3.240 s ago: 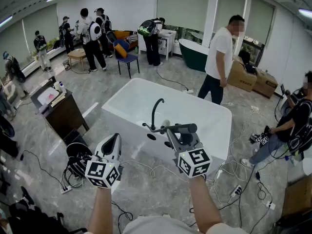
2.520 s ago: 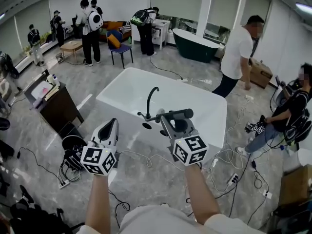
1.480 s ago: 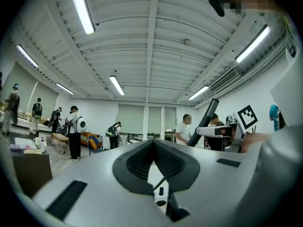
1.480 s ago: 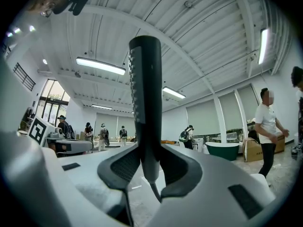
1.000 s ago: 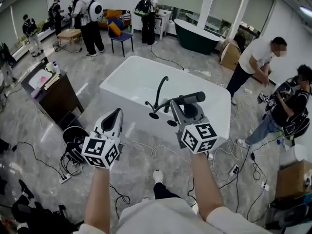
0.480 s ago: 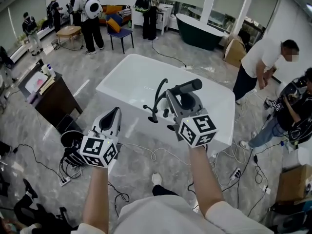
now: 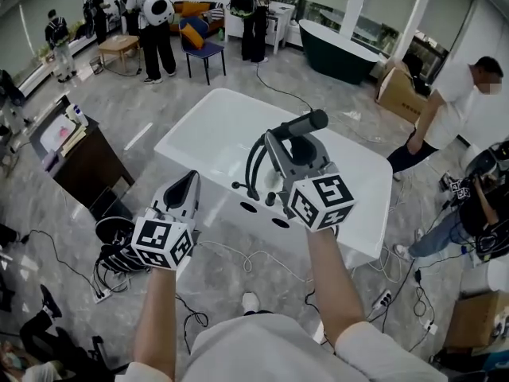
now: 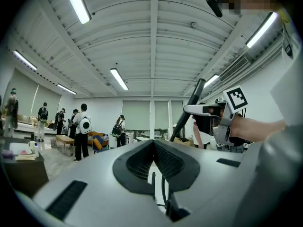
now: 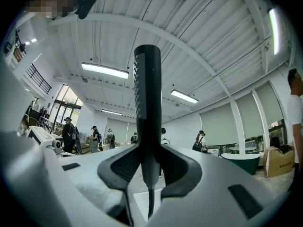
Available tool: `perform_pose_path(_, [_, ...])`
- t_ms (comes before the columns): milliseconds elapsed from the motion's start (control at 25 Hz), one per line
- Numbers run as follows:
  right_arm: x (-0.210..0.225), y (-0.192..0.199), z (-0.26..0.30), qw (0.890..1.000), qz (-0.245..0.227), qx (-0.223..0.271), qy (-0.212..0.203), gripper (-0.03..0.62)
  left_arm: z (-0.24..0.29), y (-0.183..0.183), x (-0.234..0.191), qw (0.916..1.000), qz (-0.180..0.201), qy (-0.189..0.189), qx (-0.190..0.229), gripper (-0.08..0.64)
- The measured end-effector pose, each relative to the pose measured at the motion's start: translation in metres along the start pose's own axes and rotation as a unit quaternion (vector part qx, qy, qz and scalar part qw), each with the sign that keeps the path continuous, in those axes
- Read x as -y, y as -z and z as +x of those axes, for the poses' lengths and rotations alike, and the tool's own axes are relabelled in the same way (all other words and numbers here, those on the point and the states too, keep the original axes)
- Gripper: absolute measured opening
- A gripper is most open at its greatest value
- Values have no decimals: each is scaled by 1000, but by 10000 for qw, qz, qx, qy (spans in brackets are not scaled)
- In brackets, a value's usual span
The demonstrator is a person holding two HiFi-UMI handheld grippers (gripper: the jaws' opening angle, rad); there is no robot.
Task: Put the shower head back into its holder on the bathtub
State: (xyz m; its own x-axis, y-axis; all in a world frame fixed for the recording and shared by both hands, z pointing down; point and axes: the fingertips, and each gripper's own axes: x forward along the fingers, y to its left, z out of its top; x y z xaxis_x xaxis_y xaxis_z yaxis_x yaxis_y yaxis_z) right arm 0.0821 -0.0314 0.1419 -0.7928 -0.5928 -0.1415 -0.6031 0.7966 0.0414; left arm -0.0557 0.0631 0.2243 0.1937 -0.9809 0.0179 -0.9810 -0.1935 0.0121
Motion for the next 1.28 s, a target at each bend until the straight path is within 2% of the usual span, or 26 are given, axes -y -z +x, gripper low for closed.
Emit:
perform_pose_path(240, [30,27,40,9995,132,-165,-230,141,54,-4,-14,9999,15,-107,0,9])
perform_pose_path(520, [49,17,74,9989,103,-39,-454,141,87,-2,-19,9998,10,-190,-46,9])
perform_pose_path(720, [54,25,91,9985,155,-58,-523,141,98,5,-29,9997,20,-230,-128,9])
perform_pose_path(1000, [64,32,128,9986,156,-58,-497,141,128,20,-52,9997,-62,-105,-229,9])
perform_pose_path(1280, [72,48,192,9990,41,-175,-407,141,173,39,-100,9991,-224,105,-338,9])
